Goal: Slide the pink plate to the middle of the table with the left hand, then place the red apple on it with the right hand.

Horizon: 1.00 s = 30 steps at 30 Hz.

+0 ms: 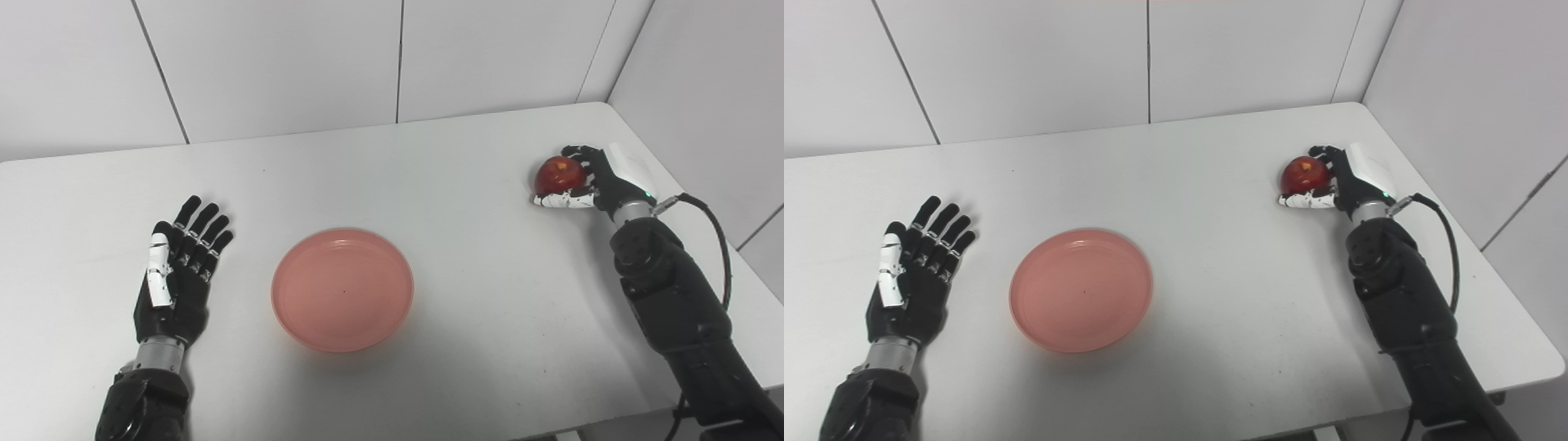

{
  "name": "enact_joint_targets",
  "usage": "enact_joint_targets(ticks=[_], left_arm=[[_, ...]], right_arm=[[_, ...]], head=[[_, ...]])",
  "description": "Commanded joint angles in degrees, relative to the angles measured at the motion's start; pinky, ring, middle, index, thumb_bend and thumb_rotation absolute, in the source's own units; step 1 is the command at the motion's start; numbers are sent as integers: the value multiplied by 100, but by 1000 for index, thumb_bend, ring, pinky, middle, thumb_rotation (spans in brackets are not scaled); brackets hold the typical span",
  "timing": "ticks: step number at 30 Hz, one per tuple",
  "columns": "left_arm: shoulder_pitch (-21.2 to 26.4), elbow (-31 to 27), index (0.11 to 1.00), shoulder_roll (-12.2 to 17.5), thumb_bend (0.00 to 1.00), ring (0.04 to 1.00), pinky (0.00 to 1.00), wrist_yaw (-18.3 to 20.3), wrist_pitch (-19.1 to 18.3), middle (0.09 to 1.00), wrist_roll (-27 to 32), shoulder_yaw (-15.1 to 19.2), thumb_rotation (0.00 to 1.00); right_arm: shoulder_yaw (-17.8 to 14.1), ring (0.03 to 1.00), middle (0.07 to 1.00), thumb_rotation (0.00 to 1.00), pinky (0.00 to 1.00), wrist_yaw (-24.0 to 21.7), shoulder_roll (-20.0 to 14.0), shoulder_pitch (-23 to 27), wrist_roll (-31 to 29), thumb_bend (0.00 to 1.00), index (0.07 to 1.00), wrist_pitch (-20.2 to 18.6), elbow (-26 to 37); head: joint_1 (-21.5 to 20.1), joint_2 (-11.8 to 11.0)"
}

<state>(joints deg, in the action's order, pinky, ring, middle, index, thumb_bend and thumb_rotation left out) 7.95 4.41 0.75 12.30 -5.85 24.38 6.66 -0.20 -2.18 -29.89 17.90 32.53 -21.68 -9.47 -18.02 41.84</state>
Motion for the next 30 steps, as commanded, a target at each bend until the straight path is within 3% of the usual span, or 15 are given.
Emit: enact_joint_targets(ticks=[1,8,13,23,30], left_arm=[[-118,32,867,-2,402,874,893,16,-74,874,19,-11,1000],[-113,38,870,2,410,874,892,8,-70,876,17,-16,1000],[-115,38,871,9,408,875,896,16,-48,876,0,-25,1000],[-114,60,870,13,409,878,902,32,-10,877,-16,-35,1000],[-122,99,867,25,412,879,899,42,12,875,-18,-48,1000]], right_arm=[[-17,613,663,310,554,248,-134,290,23,824,683,333,3],[65,555,607,253,484,495,-194,348,29,720,590,564,-298],[70,487,541,150,412,588,-197,346,-7,669,546,626,-386],[56,499,550,155,418,706,-166,251,-19,636,554,722,-100],[-20,500,547,103,420,695,-124,236,-138,622,547,720,216]], head=[[4,8],[24,4],[44,3],[73,3],[82,-1]])
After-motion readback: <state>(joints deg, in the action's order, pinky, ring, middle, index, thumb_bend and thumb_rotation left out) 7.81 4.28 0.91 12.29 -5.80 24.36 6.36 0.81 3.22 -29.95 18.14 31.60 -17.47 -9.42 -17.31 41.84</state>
